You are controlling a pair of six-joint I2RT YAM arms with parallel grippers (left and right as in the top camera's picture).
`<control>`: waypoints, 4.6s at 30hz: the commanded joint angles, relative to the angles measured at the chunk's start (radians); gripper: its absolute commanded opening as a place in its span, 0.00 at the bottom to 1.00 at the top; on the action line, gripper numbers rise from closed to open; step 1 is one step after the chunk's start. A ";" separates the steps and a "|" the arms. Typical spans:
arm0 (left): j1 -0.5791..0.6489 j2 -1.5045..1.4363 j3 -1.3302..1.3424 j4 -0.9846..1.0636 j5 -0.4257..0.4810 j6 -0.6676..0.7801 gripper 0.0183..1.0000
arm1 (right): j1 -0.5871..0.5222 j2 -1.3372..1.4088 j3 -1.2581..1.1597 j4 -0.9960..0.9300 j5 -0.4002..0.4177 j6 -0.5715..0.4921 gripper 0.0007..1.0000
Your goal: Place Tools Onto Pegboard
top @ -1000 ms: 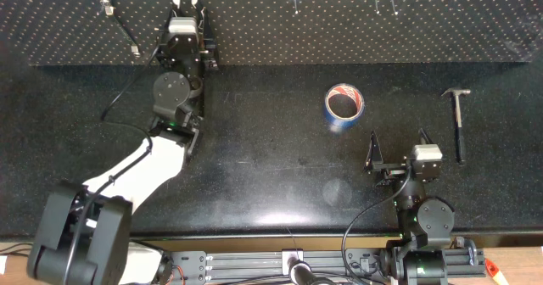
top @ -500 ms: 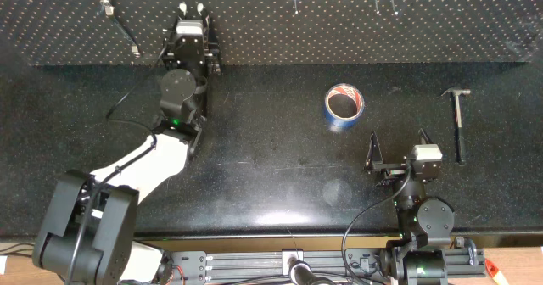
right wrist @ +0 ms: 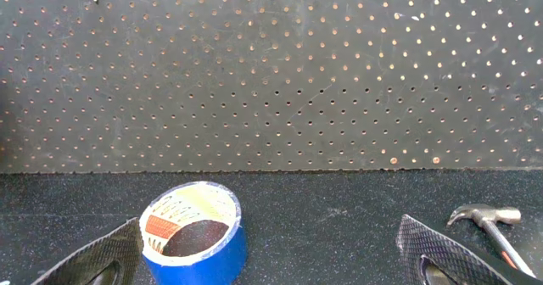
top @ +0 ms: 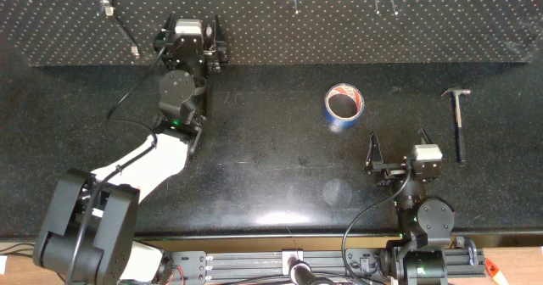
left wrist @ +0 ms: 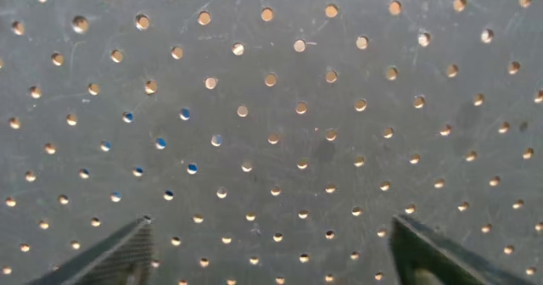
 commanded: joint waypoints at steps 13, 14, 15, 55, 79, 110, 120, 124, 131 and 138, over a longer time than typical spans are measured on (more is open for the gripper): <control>0.003 -0.531 0.013 -0.422 0.009 0.003 0.99 | -0.004 -0.010 -0.006 0.000 0.009 -0.011 0.98; 0.011 -0.613 0.013 -0.536 0.018 0.003 1.00 | -0.005 -0.010 -0.006 0.000 0.009 -0.011 0.98; 0.026 -0.694 0.013 -0.651 0.045 0.003 1.00 | -0.005 -0.010 -0.006 0.000 0.009 -0.011 0.98; 0.410 -1.652 -0.637 -0.795 0.290 0.003 1.00 | -0.005 -0.010 -0.006 0.000 0.009 -0.011 0.98; 0.409 -1.652 -0.698 -1.083 0.332 -0.002 1.00 | -0.004 -0.010 -0.006 0.000 0.009 -0.011 0.98; 0.420 -1.651 -0.698 -1.082 0.332 -0.001 1.00 | -0.005 -0.009 -0.006 0.001 0.137 -0.019 0.98; 0.420 -1.651 -0.698 -1.082 0.332 -0.001 1.00 | -0.026 0.013 0.022 0.008 0.133 -0.082 0.98; 0.420 -1.651 -0.698 -1.082 0.332 -0.001 1.00 | -0.061 0.154 0.153 0.011 0.132 -0.082 0.98; 0.420 -1.651 -0.698 -1.082 0.332 -0.001 1.00 | -0.070 0.666 0.608 -0.105 0.124 -0.082 0.98; 0.420 -1.651 -0.698 -1.082 0.332 -0.002 1.00 | -0.069 0.830 0.684 -0.105 0.125 -0.036 0.98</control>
